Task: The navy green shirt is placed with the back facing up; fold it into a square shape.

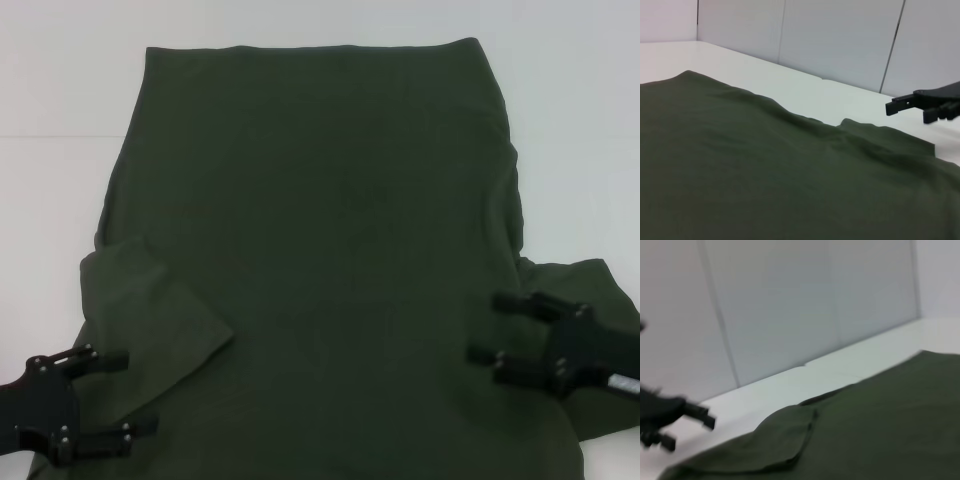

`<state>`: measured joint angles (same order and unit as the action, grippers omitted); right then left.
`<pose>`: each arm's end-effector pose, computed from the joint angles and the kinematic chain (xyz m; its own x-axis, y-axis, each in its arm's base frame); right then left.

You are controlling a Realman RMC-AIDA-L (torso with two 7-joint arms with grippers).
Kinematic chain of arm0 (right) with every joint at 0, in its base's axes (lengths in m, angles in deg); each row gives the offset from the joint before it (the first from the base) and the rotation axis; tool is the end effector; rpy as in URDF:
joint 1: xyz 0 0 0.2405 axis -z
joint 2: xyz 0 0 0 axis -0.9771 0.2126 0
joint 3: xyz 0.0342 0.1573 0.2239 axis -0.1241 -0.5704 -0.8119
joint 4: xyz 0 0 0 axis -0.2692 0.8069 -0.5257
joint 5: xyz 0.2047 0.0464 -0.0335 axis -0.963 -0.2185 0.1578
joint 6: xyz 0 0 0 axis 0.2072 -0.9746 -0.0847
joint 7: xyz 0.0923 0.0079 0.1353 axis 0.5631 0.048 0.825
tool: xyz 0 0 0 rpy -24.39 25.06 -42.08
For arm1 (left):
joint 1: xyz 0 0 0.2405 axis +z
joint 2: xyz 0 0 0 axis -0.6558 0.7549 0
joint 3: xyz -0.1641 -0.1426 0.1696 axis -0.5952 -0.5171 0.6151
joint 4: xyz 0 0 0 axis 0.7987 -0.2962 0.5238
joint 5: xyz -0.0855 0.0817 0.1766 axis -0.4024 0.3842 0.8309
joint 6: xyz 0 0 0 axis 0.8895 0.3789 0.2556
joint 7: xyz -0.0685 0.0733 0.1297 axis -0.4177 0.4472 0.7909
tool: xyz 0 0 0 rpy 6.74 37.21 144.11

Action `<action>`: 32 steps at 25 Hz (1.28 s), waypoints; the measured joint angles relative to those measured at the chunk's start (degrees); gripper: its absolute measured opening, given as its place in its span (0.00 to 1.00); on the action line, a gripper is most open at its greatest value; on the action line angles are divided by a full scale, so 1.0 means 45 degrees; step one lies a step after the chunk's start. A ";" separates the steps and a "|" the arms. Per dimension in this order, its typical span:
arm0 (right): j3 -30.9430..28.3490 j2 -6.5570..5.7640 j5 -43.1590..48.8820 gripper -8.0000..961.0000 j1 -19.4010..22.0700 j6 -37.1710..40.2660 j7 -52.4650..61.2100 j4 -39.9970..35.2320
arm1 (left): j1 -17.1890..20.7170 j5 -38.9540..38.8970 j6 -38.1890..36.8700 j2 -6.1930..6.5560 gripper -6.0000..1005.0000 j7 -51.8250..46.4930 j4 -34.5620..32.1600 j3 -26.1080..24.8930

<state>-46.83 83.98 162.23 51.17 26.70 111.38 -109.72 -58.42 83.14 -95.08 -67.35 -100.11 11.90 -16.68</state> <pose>0.3187 0.3048 -0.0374 0.7342 -0.3053 -0.6065 -0.5239 -0.8229 -0.2200 -0.3520 0.2624 0.0089 0.8322 0.3267 0.4481 0.4727 -0.8403 -0.2654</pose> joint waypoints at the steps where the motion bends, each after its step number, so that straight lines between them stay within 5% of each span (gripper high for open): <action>1: 0.0011 -0.0003 0.0010 0.92 0.0042 0.0178 0.0957 -0.0448 | 0.0002 0.0000 -0.0041 0.0000 0.88 -0.0004 -0.0007 -0.0001; 10: 0.0501 -0.0263 0.1756 0.92 0.0197 0.2079 1.1430 -0.6312 | -0.0075 -0.0001 -0.0303 0.0069 0.88 0.0052 -0.0051 0.0030; 16: 0.1149 -0.1278 0.3101 0.92 -0.0063 0.3176 1.7625 -0.8204 | -0.0132 -0.0004 -0.0321 0.0124 0.88 0.0096 -0.0188 0.0132; 21: 0.1503 -0.2023 0.4747 0.92 -0.0283 0.2936 1.9308 -0.7980 | -0.0245 -0.0009 -0.0356 0.0106 0.88 0.0126 -0.0245 0.0137; 32: 0.1904 -0.1881 0.6829 0.92 -0.0918 0.1532 1.9450 -0.6727 | -0.0266 -0.0091 -0.0280 0.0126 0.88 0.0173 -0.0247 0.0036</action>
<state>-38.26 75.52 192.96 47.04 33.59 198.91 -139.99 -59.62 82.73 -96.34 -66.78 -99.33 10.79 -16.52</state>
